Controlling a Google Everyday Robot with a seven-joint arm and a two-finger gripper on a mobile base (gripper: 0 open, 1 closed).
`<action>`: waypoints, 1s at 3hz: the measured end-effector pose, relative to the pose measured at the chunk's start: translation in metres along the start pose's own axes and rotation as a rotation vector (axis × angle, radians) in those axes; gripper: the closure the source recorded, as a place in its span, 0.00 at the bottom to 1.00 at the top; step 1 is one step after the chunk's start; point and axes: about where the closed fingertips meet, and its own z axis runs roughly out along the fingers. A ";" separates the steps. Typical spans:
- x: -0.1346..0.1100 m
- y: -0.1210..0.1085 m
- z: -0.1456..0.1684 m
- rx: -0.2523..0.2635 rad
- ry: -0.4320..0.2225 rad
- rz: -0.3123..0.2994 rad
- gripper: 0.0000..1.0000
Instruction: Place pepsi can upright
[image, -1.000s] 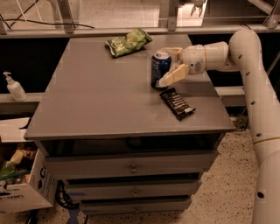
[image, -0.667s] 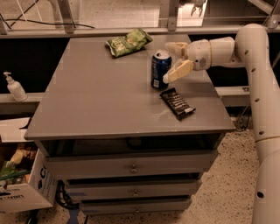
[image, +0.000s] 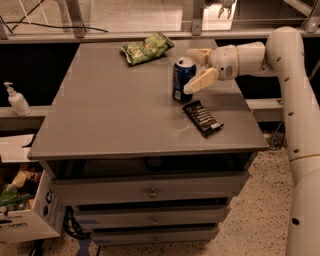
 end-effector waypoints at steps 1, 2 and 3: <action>-0.006 -0.002 -0.011 0.010 -0.030 0.000 0.00; -0.013 0.002 -0.052 -0.031 -0.053 0.015 0.00; -0.012 0.004 -0.049 -0.032 -0.050 0.026 0.00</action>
Offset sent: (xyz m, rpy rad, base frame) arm -0.0089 -0.0707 -0.0030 -0.1018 -0.0258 -0.0113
